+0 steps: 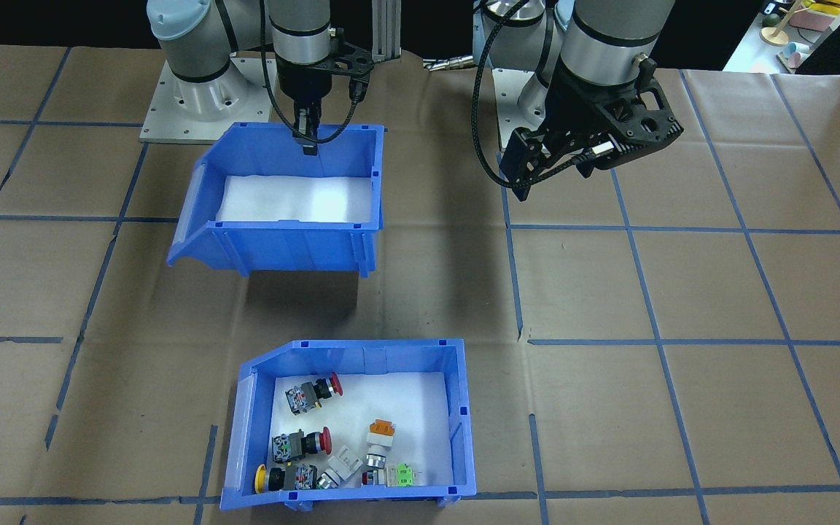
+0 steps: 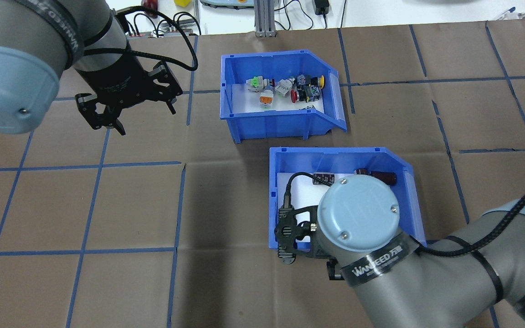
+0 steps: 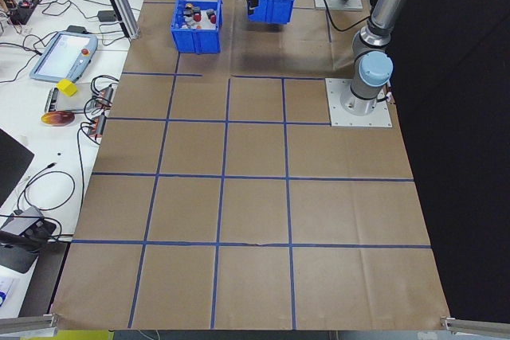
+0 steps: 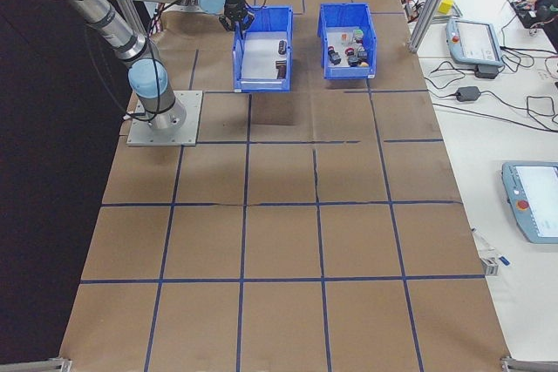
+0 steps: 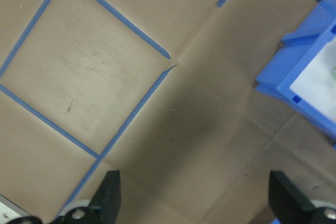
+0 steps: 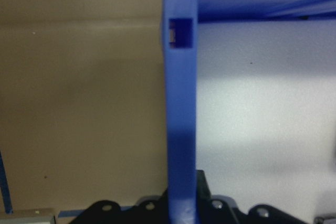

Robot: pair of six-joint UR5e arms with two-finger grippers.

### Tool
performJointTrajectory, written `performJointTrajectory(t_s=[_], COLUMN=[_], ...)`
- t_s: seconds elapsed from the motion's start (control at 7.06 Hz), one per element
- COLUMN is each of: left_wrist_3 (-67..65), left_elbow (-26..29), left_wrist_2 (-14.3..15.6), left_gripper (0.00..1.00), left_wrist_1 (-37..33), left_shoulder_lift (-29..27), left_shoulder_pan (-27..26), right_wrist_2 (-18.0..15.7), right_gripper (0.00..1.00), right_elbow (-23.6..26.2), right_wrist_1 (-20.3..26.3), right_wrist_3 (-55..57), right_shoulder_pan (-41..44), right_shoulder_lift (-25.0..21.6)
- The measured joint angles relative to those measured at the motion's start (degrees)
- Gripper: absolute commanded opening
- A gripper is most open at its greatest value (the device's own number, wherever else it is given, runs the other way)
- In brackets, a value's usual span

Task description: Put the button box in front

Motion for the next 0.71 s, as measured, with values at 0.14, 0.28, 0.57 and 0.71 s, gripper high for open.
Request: performJointTrajectory(t_s=[0.14, 0.28, 0.57, 0.71], left_wrist_3=[11.73, 21.63, 28.26, 28.51], left_elbow=[-1.40, -3.74, -9.57, -12.67], left_wrist_2=[-0.25, -0.59, -0.37, -0.26], left_gripper=[0.99, 0.99, 0.99, 0.99], left_wrist_1=[-0.83, -0.83, -0.46, -0.05], left_shoulder_lift=[2.16, 4.27, 10.18, 12.70], left_shoulder_pan=[0.52, 0.75, 0.92, 1.00], right_wrist_2=[-0.06, -0.11, -0.13, -0.07], right_gripper=[0.07, 0.07, 0.08, 0.08], right_elbow=[-0.04, -0.07, 0.03, 0.06], right_wrist_1=[-2.52, -4.09, -4.89, -5.08], right_wrist_3=[0.59, 0.52, -0.13, 0.27], right_shoulder_pan=[3.24, 5.33, 6.49, 6.58], right_shoulder_lift=[2.26, 4.20, 6.21, 7.00])
